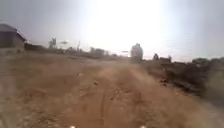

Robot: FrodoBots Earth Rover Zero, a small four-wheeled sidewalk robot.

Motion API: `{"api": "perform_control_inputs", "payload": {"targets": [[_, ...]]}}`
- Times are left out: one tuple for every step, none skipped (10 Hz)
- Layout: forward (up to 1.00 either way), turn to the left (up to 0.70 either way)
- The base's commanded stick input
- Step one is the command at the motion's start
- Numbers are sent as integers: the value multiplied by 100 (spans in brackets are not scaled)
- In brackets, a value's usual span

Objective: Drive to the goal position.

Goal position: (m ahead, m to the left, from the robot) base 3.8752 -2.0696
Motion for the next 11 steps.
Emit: {"api": "perform_control_inputs", "payload": {"targets": [[70, 0], [70, 0], [70, 0], [70, 0], [70, 0], [70, 0], [70, 0], [70, -13], [70, -13], [70, -14], [70, -14]]}}
